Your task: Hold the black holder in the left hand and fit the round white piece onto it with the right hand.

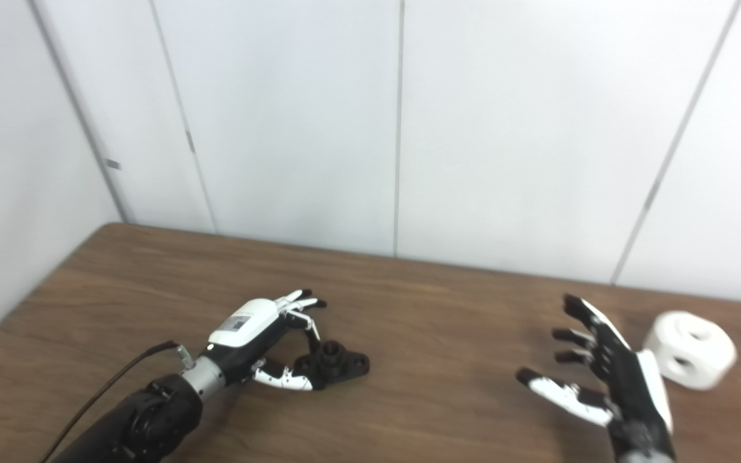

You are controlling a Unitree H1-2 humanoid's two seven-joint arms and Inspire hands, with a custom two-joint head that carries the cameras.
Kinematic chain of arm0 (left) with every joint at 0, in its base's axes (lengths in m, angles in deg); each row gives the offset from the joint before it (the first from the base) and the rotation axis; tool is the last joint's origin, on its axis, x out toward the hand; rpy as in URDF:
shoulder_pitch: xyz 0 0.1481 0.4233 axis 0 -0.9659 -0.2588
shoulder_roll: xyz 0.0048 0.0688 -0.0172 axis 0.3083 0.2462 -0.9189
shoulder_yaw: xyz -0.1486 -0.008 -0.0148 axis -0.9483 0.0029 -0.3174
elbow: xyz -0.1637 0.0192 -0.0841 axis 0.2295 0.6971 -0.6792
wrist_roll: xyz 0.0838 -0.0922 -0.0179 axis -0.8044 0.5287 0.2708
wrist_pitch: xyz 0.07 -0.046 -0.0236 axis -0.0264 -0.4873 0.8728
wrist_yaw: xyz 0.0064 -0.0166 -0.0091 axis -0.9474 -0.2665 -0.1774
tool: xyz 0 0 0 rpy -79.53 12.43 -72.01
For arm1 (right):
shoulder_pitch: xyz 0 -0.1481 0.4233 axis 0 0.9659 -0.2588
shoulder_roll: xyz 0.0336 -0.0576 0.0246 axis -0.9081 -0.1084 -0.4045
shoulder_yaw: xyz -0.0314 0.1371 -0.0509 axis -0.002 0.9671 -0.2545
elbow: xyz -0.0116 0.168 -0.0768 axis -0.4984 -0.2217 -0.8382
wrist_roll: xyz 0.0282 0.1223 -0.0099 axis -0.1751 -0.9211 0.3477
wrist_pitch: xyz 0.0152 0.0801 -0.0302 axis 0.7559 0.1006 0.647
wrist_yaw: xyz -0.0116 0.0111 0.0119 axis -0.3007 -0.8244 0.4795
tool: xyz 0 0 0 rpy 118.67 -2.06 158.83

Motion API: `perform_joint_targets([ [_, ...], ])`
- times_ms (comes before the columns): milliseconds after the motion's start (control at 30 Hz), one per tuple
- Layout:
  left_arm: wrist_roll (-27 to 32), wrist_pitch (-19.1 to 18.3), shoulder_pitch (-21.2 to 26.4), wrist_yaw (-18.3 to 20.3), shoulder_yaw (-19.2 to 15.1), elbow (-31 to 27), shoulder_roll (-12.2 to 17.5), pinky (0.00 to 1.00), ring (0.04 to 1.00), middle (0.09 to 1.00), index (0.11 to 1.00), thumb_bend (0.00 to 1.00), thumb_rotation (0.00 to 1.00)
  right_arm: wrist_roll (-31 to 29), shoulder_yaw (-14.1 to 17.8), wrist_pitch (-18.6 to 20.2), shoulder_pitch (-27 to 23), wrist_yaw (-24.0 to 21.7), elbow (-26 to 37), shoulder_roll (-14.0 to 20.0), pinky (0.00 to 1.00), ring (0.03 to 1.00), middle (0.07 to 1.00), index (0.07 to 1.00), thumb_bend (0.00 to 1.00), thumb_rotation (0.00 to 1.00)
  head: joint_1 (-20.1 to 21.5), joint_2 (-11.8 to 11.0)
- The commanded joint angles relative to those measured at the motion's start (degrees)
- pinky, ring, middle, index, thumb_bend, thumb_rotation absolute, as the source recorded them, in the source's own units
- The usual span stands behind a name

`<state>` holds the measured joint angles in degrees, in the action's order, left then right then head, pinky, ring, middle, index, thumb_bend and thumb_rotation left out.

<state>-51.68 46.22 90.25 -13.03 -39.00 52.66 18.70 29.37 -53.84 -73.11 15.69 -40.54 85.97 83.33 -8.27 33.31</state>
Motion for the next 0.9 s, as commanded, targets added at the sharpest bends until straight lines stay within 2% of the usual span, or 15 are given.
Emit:
perform_joint_targets([
  [0, -0.4, 3.2, 0.9, 2.4, 1.2, -1.4, -0.6, 0.96, 0.983, 0.911, 0.484, 0.52, 0.06, -0.1, -0.1, -2.3, -1.7, 0.5, 1.6, -0.3, 0.61, 0.755, 0.876, 0.847, 0.6, 0.18, 0.8, 0.3],
  [100, -0.6, 5.4, 1.1, 3.2, 1.9, -0.8, -1.8, 0.95, 0.971, 0.901, 0.484, 0.52, 0.06, 0.4, -0.4, -2.5, -1.8, 0.8, 1.2, -0.5, 0.6, 0.755, 0.872, 0.844, 0.62, 0.21, 2.1, 0.8],
  [267, -1.8, 6.9, 1.7, 5.8, 3.5, 0.7, -3.1, 0.93, 0.97, 0.895, 0.484, 0.52, 0.06, 1.0, -0.6, -3.2, -2.1, 1.2, 0.6, -0.7, 0.59, 0.742, 0.861, 0.837, 0.63, 0.26, 3.2, 1.3],
  [433, -3.2, 10.1, 3.3, 5.7, 5.2, 6.7, -3.5, 0.89, 0.947, 0.883, 0.484, 0.52, 0.06, 1.7, -0.8, -3.9, -2.2, 1.6, 0.6, -0.9, 0.58, 0.728, 0.853, 0.83, 0.63, 0.25, 5.0, 1.4],
  [667, -3.4, 9.1, 3.8, 7.8, 6.2, 7.8, -3.0, 0.91, 0.946, 0.882, 0.485, 0.52, 0.05, 1.2, -0.9, -3.4, -2.4, 0.8, 1.2, -0.5, 0.59, 0.727, 0.849, 0.831, 0.63, 0.23, 8.4, 1.8],
  [767, -3.7, 9.0, 4.0, 7.9, 6.5, 7.9, -2.9, 0.91, 0.941, 0.877, 0.485, 0.52, 0.05, -0.3, -0.4, -2.4, -2.9, -0.7, 2.7, 0.7, 0.6, 0.718, 0.809, 0.8, 0.63, 0.24, 9.2, 1.7],
  [867, -3.6, 8.8, 4.1, 8.2, 6.6, 8.1, -2.6, 0.91, 0.939, 0.873, 0.485, 0.52, 0.05, -0.4, -0.3, -1.4, -4.7, -3.8, 4.8, 4.4, 0.56, 0.659, 0.732, 0.726, 0.63, 0.26, 13.3, 1.1],
])
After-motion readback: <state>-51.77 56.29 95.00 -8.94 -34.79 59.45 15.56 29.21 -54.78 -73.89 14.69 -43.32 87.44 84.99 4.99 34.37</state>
